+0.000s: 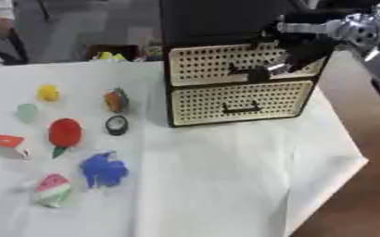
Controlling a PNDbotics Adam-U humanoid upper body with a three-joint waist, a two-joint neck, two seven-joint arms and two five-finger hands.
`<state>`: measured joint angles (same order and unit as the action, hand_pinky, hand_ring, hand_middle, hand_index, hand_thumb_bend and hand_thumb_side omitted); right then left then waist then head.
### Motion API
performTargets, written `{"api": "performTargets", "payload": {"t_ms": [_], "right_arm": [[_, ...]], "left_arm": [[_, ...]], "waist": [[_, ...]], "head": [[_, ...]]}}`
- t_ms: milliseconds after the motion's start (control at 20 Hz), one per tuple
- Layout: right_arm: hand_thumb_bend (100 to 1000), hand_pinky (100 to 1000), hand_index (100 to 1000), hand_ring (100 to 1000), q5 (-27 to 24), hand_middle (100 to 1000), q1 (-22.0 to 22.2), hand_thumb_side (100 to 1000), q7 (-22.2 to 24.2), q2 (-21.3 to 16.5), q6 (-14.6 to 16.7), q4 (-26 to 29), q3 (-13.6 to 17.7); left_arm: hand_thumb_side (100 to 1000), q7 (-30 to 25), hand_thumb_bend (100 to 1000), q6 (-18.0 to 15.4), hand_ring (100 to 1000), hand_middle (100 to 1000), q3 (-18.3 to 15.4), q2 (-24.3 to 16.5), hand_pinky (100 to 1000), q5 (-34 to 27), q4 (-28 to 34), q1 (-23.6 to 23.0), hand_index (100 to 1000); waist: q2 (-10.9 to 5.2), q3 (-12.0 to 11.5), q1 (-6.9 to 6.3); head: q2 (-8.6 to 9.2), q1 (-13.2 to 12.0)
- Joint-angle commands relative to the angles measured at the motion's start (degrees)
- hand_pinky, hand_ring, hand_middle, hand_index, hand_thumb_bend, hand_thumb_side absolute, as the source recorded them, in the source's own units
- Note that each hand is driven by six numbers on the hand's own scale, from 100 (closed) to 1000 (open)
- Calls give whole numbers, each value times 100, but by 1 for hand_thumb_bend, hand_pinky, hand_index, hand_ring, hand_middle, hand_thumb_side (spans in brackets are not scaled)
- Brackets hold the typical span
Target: Pick up objects from table and place into drawer.
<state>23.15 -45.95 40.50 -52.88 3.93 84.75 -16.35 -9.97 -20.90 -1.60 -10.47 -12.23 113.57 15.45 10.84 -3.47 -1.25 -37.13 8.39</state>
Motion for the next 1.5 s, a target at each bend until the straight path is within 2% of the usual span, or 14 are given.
{"api": "performTargets", "payload": {"t_ms": [50, 1500], "right_arm": [[927, 100, 865, 100, 83, 100, -125, 890, 80, -90, 31, -31, 9], [911, 100, 854, 100, 240, 100, 107, 770, 500, -32, 34, -46, -299]], "left_arm": [[882, -21, 100, 0, 615, 615, -10, -31, 549, -11, 102, 86, 793], [887, -55, 100, 19, 616, 615, -3, 24, 550, 3, 102, 94, 789]], "waist": [[-62, 0, 18], [-2, -32, 5]], "head": [[79, 17], [127, 62]]}}
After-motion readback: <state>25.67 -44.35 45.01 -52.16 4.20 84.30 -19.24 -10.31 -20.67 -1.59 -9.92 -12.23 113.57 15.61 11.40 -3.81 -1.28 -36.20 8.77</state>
